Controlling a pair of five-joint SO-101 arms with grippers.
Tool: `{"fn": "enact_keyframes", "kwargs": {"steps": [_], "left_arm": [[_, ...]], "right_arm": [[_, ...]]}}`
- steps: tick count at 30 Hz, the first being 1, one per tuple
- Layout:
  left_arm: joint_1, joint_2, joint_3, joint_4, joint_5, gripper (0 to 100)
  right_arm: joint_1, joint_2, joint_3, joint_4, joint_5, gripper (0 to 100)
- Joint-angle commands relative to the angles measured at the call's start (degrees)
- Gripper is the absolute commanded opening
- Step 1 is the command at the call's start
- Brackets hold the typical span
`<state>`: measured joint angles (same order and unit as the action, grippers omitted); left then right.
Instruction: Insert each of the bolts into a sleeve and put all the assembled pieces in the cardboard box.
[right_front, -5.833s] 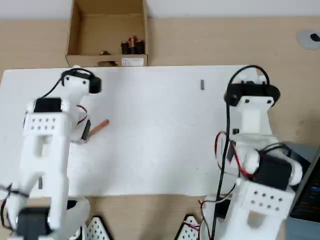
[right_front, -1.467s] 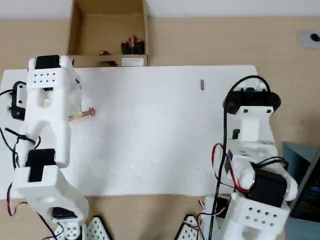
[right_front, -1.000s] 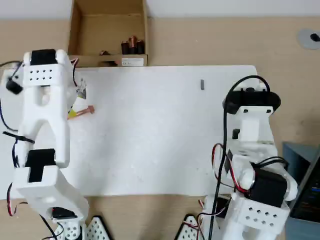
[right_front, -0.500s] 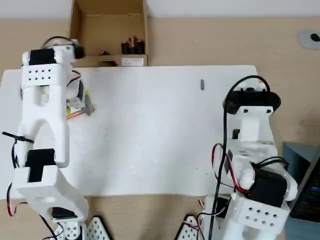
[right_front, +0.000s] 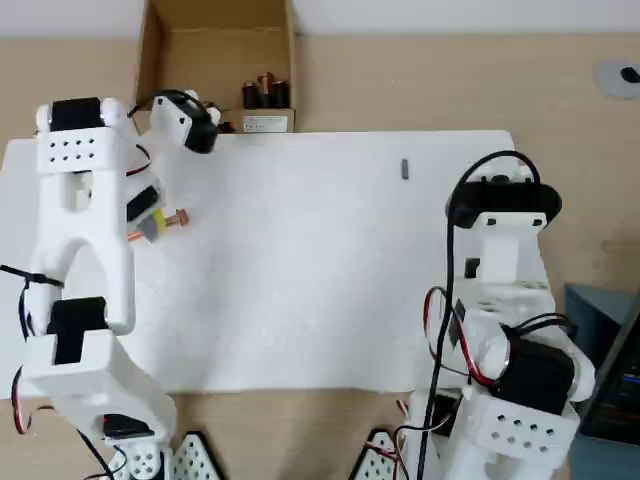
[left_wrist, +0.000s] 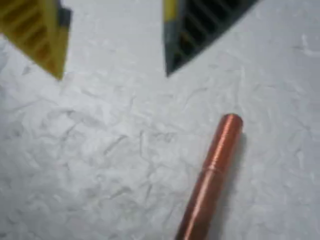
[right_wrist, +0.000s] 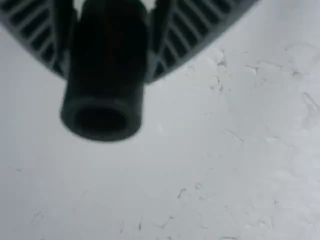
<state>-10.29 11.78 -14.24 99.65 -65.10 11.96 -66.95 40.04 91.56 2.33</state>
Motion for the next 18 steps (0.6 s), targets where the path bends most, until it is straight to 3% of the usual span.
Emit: {"fn": "enact_keyframes", "kwargs": {"steps": [1,18], "left_arm": [[-0.4,-0.2,-0.7,0.5,-3.7,14],[-0.5,9.6,-0.6,-12.9,-9.6,21]], "right_arm": [[0.5,-0.7,0.1,-1.3,-0.2,1.0],[-0.7,-0.7,1.6,-3.3,-0.2,0.9]]}}
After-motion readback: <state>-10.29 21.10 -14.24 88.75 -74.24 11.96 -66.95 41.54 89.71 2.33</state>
